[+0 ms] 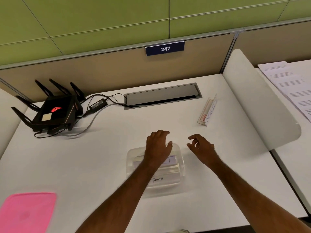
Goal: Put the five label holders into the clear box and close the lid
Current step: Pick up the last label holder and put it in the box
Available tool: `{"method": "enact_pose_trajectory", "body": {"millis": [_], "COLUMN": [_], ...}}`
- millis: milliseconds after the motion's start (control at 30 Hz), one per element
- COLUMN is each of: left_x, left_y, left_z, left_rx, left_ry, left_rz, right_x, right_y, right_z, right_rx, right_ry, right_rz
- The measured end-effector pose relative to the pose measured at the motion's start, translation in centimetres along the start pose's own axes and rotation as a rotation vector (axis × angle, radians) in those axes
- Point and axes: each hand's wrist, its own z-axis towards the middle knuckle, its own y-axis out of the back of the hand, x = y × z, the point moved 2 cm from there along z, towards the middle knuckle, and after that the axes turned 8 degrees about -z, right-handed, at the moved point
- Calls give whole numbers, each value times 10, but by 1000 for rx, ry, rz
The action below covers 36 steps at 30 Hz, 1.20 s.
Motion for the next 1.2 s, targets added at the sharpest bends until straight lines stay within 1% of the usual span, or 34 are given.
{"method": "enact_pose_trajectory", "body": {"millis": [167,333,467,600,733,933,1200], "left_x": [-24,-45,-57,-66,-74,-92,-109], "left_y": [-27,-50,-68,-83,-95,-111,-131], "left_z": [32,58,77,98,120,167,219], "left_rx": [66,79,111,152,191,241,302], "left_ry": [18,56,76,91,75,9,-66], "left_rz": [-30,-121,-158,-177,-172,-135,-62], "right_x": [-19,-39,-55,-71,-83,-94,-84], "right_y": [14,30,42,50,51,33,21], "right_z": [18,38,57,77,94,105,118], "right_rx": [-2,-13,-38,-30,-6,-5,-63], "right_ry": [-73,-140,-185,-224,-294,-410,-495], "right_rz": [40,60,72,82,193,418,686]}}
